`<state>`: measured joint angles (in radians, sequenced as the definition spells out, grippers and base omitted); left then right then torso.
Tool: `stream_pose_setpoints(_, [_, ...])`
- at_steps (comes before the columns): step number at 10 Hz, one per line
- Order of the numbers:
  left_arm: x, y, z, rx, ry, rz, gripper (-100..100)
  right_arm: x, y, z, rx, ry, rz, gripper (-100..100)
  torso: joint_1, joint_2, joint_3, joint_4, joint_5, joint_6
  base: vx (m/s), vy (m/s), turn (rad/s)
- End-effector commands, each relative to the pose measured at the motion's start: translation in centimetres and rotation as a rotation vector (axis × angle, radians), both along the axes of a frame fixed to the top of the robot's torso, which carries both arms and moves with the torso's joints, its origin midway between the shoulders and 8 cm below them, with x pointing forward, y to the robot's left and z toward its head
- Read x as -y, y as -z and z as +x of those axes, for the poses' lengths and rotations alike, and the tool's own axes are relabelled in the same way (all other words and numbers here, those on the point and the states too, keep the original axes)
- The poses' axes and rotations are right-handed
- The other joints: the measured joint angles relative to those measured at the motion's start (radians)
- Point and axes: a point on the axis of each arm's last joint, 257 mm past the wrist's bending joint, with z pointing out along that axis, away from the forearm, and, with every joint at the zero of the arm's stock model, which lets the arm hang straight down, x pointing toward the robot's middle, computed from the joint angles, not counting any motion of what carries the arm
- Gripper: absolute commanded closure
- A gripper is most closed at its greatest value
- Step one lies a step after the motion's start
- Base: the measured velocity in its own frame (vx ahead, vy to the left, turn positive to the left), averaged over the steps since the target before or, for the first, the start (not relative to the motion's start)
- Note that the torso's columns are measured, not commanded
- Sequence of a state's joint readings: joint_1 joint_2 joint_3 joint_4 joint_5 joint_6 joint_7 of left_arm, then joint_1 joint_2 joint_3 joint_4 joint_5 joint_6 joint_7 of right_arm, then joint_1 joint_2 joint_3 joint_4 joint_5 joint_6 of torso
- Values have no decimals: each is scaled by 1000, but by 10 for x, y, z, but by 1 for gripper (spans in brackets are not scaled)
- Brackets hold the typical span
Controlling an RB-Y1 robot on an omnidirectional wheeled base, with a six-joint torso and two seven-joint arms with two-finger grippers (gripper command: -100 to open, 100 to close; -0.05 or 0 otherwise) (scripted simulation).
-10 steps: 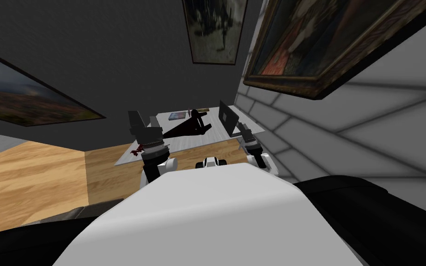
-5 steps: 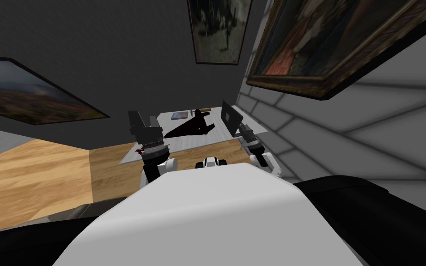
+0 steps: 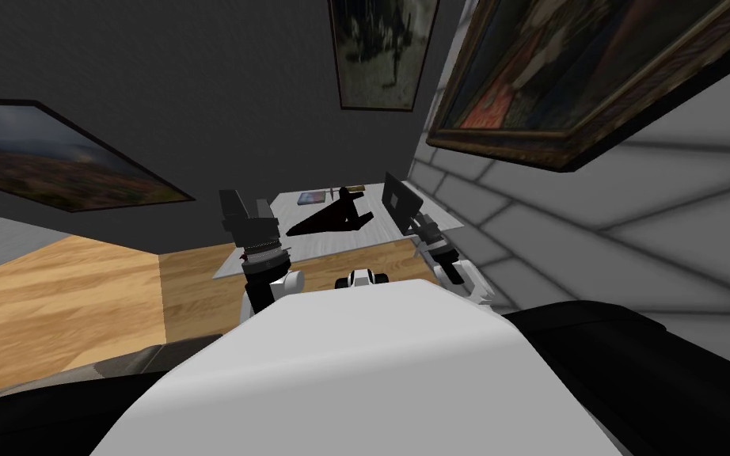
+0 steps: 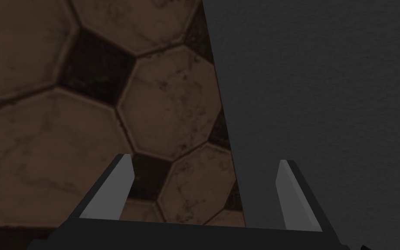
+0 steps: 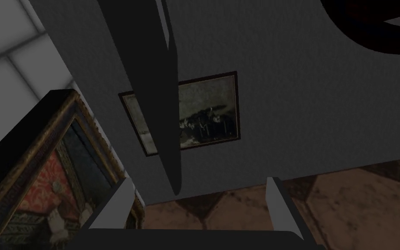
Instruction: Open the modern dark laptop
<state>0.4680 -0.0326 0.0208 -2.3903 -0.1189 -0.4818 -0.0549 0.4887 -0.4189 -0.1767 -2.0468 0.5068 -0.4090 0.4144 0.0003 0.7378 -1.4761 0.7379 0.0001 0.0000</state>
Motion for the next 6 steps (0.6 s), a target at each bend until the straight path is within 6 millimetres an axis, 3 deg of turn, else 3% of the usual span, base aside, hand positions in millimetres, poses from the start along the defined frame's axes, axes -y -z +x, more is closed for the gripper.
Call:
stream_pose_setpoints(1, [0, 0, 0, 0, 0, 0, 0, 20, 10, 4, -19, 43, -153, -100, 0, 0, 0, 0, 0, 0, 5, 65, 25])
stream_pose_setpoints(6, [0, 0, 0, 0, 0, 0, 0, 67, 27, 12, -58, 137, -476, -100, 0, 0, 0, 0, 0, 0, 6, 72, 32])
